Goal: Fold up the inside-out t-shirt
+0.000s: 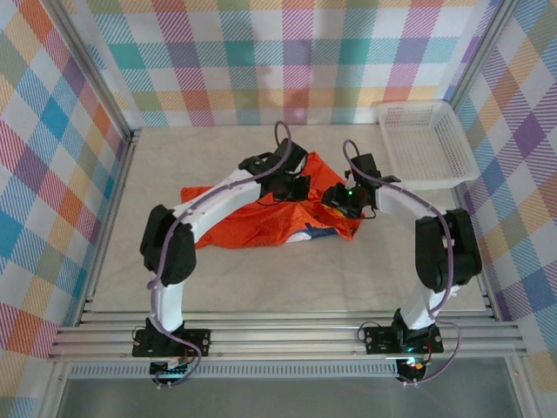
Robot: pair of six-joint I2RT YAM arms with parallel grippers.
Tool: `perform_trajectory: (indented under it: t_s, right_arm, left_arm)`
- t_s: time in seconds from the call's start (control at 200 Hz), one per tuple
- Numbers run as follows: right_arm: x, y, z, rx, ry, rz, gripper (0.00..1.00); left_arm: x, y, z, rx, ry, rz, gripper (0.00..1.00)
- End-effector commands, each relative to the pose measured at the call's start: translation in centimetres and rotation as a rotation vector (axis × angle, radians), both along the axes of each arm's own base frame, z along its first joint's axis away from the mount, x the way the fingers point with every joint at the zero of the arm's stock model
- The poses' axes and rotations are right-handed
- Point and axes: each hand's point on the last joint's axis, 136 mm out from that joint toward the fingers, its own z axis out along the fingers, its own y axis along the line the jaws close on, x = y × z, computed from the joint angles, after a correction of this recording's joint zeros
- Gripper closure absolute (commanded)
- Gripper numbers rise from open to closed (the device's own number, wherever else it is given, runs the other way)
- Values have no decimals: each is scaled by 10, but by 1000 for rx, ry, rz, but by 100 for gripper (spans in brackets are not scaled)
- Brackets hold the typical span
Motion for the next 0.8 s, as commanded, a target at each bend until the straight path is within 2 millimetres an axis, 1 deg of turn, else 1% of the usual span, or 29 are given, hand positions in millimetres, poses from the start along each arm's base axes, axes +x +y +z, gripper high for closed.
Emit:
perform_trajectory:
  t_s: [0.0,0.1,0.12,0.175,0.23,0.26,0.295,0.35,0.39,0.45,0.485,0.565,0.605,0.65,0.715,0.795]
  right_arm:
    - [32,21,13,163,-25,-74,49]
    - [44,28,0,211,6,-113,50]
    - [45,28,-4,207,12,-121,52]
    - [48,24,-14,186,25,-143,68]
    - [45,15,-24,139,45,-159,91]
    - [42,8,-28,114,50,-162,100]
    - [36,-1,-32,80,60,-166,100]
    - [24,-20,-33,27,60,-168,100]
    - [13,-37,-30,-18,52,-173,100]
    - [-3,-60,-24,-89,35,-169,100]
    - [-11,-72,-16,-130,16,-164,100]
    - [-29,-90,-1,-215,-17,-139,100]
    - [-35,-93,7,-239,-34,-117,100]
    - [-41,-93,14,-240,-37,-93,100]
    - [-47,-81,20,-186,-35,-49,100]
    - [-56,-64,20,-127,-10,0,100]
  left_arm:
    - [-8,-4,-7,-41,22,19,100]
    - [-11,-4,-13,-49,41,18,100]
    - [-12,-4,-13,-51,43,18,100]
    - [-14,-2,-15,-54,48,21,100]
    - [-17,1,-13,-53,44,23,100]
    - [-19,4,-13,-49,41,27,100]
    - [-20,9,-12,-41,37,32,100]
    - [-23,17,-14,-24,33,40,100]
    - [-25,22,-15,-17,32,42,100]
    - [-32,27,-22,-9,43,36,100]
    - [-36,28,-27,-11,55,32,100]
    - [-48,29,-41,-36,92,26,100]
    - [-54,28,-48,-51,103,22,100]
    - [-58,28,-55,-53,111,22,100]
    - [-64,25,-63,-62,120,16,100]
    - [-68,17,-67,-82,119,9,100]
